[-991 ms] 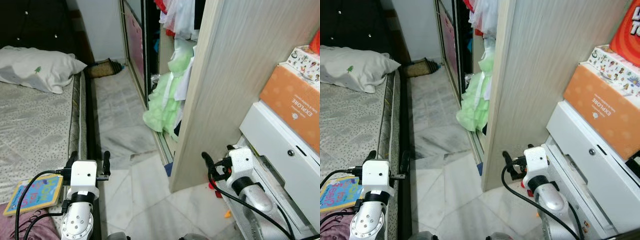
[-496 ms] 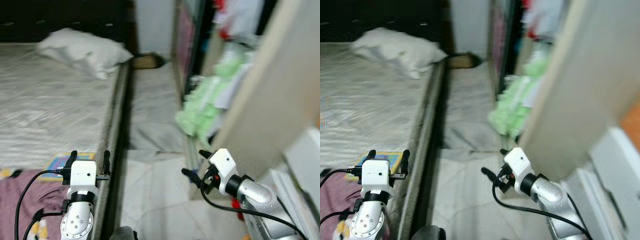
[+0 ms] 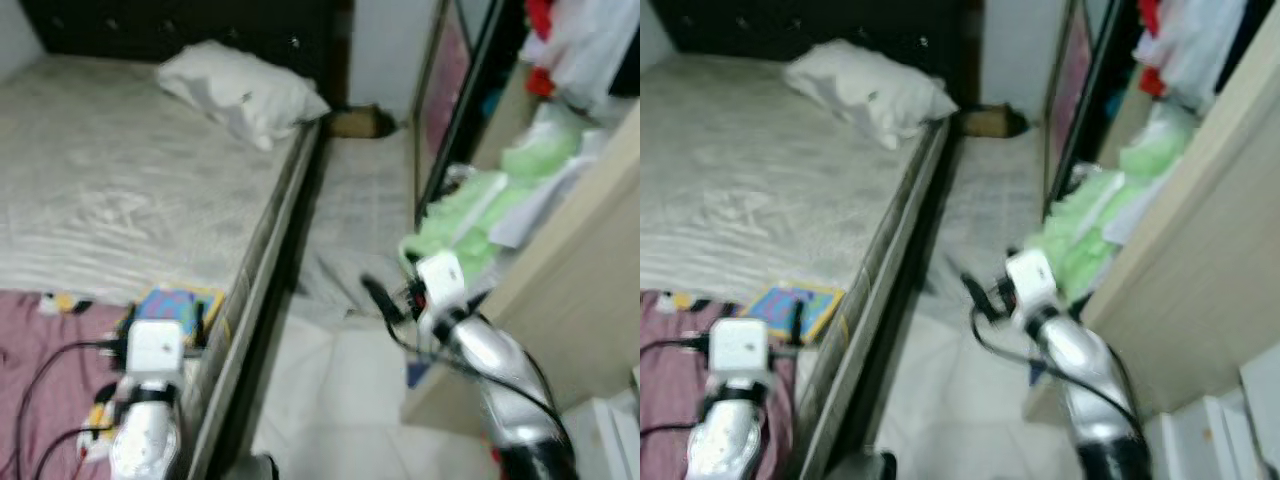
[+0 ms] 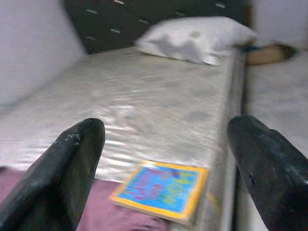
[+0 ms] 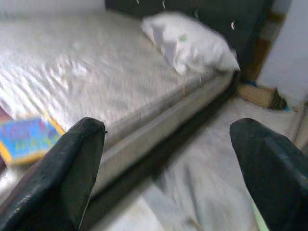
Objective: Clean up the room
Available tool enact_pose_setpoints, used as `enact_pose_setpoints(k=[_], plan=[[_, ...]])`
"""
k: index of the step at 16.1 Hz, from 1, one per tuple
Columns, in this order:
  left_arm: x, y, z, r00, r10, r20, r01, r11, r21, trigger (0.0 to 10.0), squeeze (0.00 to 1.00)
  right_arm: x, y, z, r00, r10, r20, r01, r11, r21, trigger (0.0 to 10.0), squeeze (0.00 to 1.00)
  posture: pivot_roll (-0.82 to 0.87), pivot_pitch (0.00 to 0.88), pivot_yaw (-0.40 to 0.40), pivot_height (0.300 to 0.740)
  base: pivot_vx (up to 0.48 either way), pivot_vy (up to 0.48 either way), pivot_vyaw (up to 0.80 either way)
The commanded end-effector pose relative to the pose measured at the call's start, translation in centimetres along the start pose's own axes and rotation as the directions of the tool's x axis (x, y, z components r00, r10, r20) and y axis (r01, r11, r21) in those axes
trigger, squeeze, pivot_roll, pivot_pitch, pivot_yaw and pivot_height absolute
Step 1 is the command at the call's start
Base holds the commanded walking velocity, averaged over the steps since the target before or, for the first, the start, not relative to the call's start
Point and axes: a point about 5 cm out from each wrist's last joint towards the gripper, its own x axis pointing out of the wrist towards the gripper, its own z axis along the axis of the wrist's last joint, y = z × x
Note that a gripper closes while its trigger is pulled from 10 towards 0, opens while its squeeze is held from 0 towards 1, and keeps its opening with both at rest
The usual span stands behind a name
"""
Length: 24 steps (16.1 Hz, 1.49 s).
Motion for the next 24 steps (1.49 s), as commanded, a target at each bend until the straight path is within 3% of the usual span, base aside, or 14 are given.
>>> enact_pose_setpoints(k=[1,7,11,20,24], plan=[[-0.1,-0.2,0.0,1.000,0.006,-0.006,-0.006,1.000,-0.002,10.0,0.00,-0.1,-1.3,0.0,0.997,-0.074,0.000,0.074,0.997,0.033,10.0,0.00,-0.03,0.000,-0.002,0.740,0.000,0.000,0.79],[-0.2,-0.6,0.0,1.000,0.013,-0.012,-0.013,0.998,-0.066,10.0,0.00,0.5,-1.2,-0.5,0.993,-0.120,0.005,0.119,0.987,0.104,10.0,0.00,-0.02,0.000,0.002,0.740,0.000,0.000,0.79],[0.3,-1.4,0.3,1.000,-0.003,0.002,0.003,0.995,-0.098,10.0,0.00,0.8,-0.7,-0.8,0.993,-0.114,0.010,0.112,0.990,0.082,10.0,0.00,-0.02,0.000,0.001,0.740,0.000,0.000,0.79],[0.8,-1.1,0.6,1.000,-0.025,0.018,0.027,0.994,-0.109,10.0,0.00,1.5,-1.1,-0.6,0.990,-0.136,0.034,0.133,0.988,0.076,10.0,0.00,-0.01,0.000,0.001,0.740,0.000,0.000,0.78],[0.8,-1.1,0.9,0.999,-0.040,0.030,0.044,0.990,-0.135,10.0,0.00,0.8,-1.4,-1.0,0.990,-0.136,0.026,0.134,0.989,0.059,10.0,0.00,-0.01,0.000,0.003,0.740,0.000,0.000,0.75]])
